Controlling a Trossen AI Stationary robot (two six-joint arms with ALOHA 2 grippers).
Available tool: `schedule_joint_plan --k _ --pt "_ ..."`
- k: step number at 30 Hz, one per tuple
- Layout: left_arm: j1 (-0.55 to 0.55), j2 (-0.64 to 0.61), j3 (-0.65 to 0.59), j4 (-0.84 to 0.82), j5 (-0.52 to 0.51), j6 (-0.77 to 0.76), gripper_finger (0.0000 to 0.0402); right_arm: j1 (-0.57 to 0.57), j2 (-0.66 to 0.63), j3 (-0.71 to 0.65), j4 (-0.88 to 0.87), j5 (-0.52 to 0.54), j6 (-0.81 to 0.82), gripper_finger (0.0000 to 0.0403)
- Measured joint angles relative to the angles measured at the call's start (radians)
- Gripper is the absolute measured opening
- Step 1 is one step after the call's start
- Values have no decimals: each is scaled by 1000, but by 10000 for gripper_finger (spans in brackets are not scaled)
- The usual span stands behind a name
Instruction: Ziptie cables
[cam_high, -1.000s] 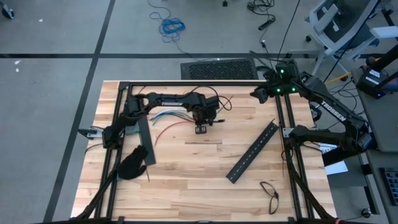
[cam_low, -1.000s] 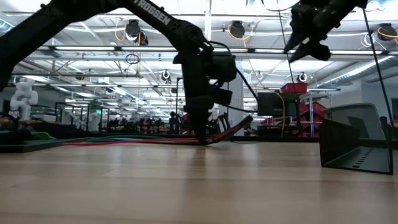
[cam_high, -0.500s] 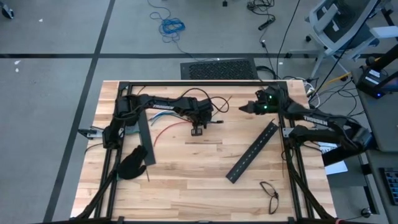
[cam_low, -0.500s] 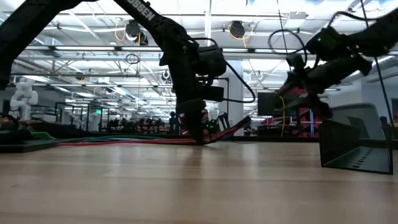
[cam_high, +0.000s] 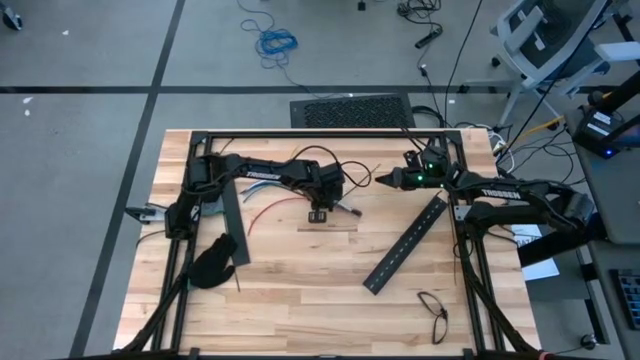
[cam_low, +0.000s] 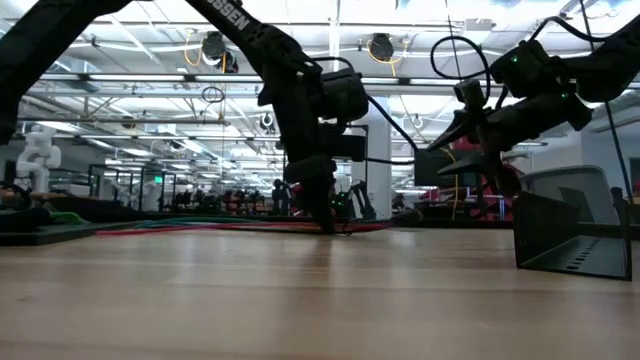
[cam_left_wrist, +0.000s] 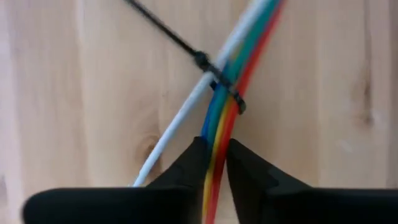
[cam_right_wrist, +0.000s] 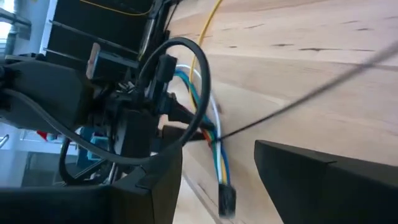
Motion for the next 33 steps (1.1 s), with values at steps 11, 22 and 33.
schedule_joint_plan --k 11,22,33 --pt "-6 0 65 -105 8 -109 166 1 0 0 -8 26 -51 196" --pt "18 -11 118 -244 -4 -229 176 1 0 0 -33 69 -79 196" --pt "1 -129 25 81 0 -711 133 1 -2 1 -102 332 -202 196"
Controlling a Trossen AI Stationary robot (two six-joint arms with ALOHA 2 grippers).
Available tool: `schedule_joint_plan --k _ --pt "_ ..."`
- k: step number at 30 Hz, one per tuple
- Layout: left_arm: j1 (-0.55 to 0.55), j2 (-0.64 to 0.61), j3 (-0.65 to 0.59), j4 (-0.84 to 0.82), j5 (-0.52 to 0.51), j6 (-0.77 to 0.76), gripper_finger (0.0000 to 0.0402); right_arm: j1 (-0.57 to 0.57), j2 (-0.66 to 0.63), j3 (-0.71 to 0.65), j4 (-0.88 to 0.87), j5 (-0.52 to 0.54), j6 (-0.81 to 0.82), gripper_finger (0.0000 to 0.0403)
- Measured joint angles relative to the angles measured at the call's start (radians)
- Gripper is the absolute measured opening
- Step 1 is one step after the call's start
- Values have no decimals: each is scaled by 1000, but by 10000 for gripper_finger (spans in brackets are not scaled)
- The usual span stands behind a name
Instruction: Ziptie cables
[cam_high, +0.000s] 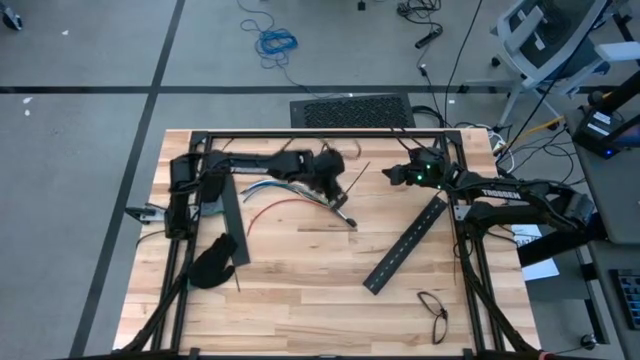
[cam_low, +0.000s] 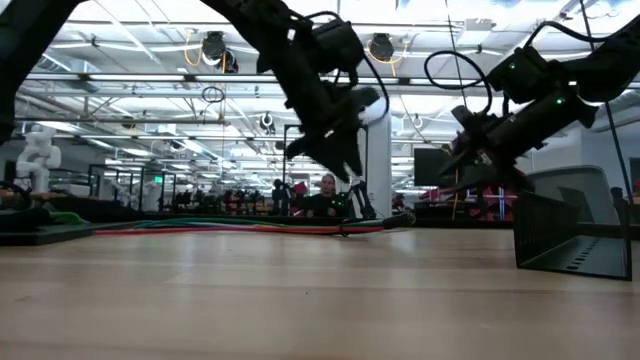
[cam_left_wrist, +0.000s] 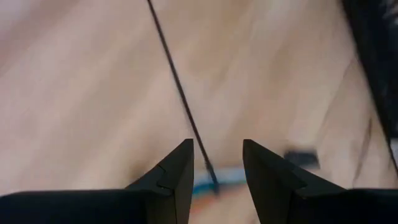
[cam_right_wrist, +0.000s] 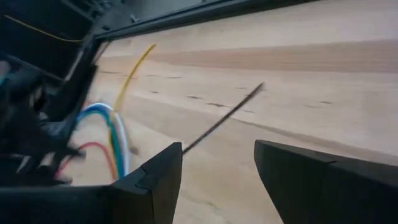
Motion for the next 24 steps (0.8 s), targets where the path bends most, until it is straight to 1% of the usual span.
schedule_joint_plan --k 3,5,7,11,13,16,18,21,24 --pt "-50 6 -50 -37 53 -49 132 0 -8 0 -37 29 -38 196" --pt "-88 6 -56 -63 45 -100 132 0 -15 0 -77 47 -78 196" --pt "-131 3 -52 -47 -41 -200 132 0 -21 0 -120 75 -122 196" --pt "-203 -5 -32 -24 -319 -481 132 0 -29 0 -132 83 -209 196" --pt "-221 -6 -24 -29 -396 -616 132 0 -35 0 -133 80 -253 196" --pt "-229 3 -23 -33 -410 -756 132 0 -43 0 -130 79 -309 196" --pt "-231 14 -23 -36 -409 -799 132 -1 -43 0 -125 78 -330 196" --pt "-217 23 -23 -52 -366 -810 132 -1 -43 0 -124 56 -359 196" --pt "-188 23 -6 -132 -338 -773 128 0 -43 0 -108 46 -374 196"
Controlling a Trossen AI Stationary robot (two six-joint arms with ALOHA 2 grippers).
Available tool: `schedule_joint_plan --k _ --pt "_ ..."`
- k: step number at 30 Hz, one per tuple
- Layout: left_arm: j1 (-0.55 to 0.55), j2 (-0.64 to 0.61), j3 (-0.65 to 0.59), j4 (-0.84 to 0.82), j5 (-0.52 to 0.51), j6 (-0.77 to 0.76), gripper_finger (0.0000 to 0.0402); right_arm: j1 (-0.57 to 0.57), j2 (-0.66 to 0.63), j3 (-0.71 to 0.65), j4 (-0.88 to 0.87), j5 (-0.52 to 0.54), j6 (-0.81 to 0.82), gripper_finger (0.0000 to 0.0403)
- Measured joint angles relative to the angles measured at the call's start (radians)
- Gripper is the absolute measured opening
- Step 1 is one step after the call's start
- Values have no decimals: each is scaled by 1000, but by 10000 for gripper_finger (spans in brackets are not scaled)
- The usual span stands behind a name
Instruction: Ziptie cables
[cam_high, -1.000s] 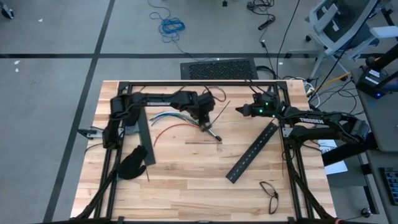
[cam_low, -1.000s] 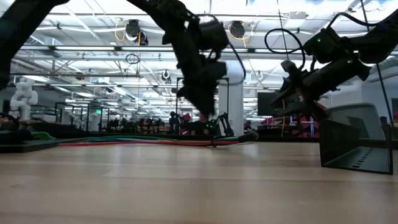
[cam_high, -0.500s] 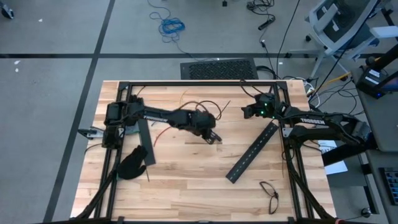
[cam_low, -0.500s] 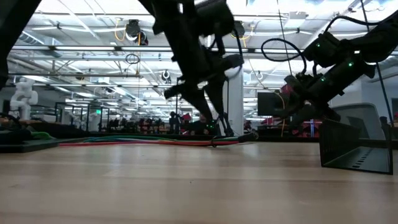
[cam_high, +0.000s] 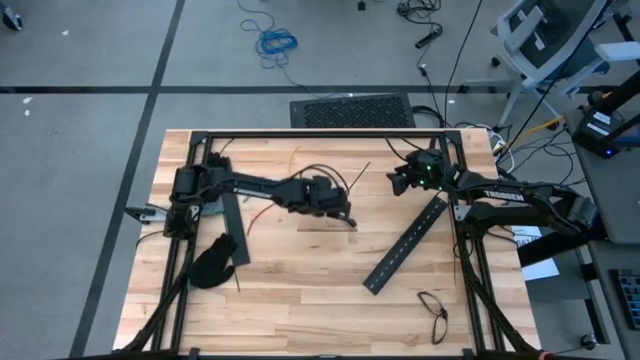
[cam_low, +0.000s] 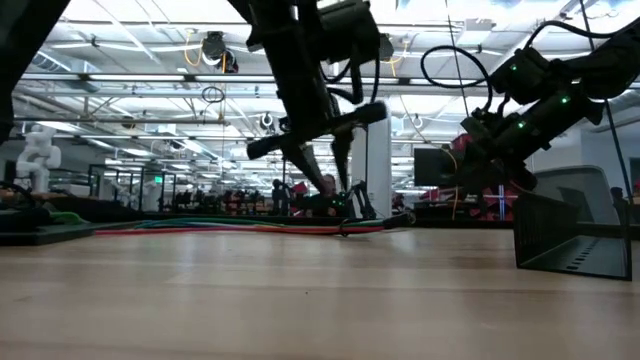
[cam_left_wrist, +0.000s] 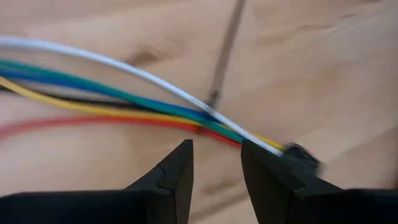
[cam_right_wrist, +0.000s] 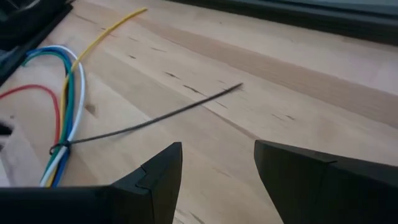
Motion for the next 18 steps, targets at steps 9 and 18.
schedule_joint_plan --k 9,18 --pt "60 1 90 -91 46 298 87 -1 0 0 19 -6 -11 196" --pt "68 14 92 -49 48 439 92 -1 0 0 11 3 -20 196"
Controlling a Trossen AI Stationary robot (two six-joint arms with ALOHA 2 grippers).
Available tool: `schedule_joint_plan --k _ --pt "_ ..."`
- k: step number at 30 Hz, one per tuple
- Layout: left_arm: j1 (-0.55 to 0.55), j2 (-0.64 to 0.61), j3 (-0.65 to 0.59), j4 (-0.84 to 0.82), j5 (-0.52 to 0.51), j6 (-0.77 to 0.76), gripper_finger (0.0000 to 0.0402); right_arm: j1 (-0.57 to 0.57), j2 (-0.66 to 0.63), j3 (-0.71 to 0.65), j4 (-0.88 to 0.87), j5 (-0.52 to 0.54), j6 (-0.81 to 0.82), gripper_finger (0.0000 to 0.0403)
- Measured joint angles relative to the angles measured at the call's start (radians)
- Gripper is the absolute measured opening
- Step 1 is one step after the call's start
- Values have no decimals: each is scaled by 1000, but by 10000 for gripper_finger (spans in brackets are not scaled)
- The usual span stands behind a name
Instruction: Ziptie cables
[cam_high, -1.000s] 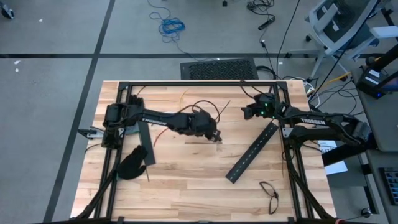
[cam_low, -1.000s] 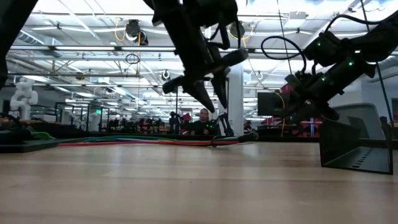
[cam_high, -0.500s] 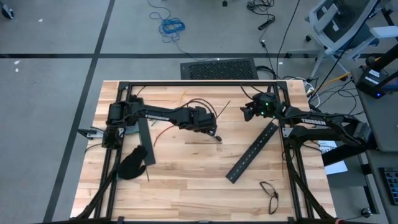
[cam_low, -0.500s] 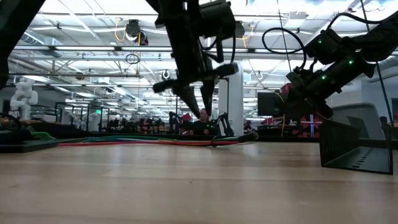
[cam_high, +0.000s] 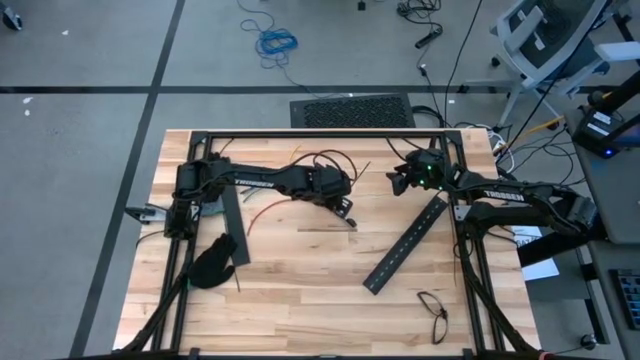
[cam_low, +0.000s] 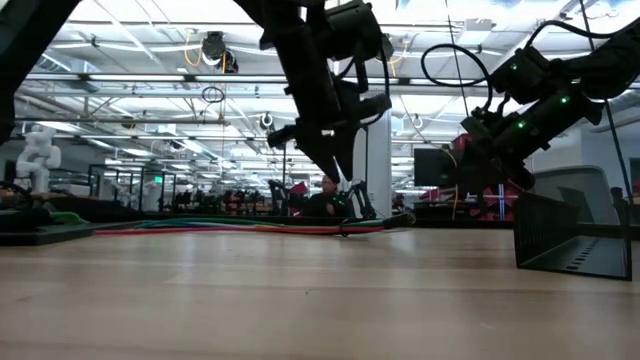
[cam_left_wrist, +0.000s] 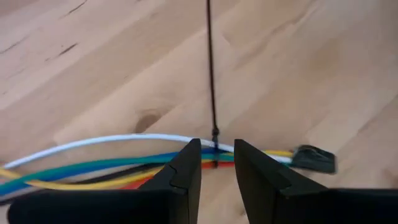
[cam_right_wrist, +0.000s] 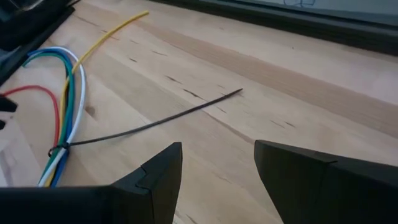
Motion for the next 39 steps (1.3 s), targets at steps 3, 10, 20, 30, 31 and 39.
schedule_joint_plan --k 3,10,20,30,31,39 --pt "-13 28 0 62 -6 54 93 0 0 0 -13 1 -19 196" --pt "-56 104 20 -8 -84 128 93 0 0 0 -36 2 -48 196" --pt "-49 102 25 6 -164 277 93 -2 7 0 -43 -5 -49 196" --pt "-42 121 24 141 -118 435 93 -7 7 0 -44 -62 -40 196" --pt "-43 120 24 152 -116 445 94 -8 7 0 -45 -72 -40 196" --pt "-55 118 24 129 -129 443 149 -9 7 0 -45 -101 -22 196"
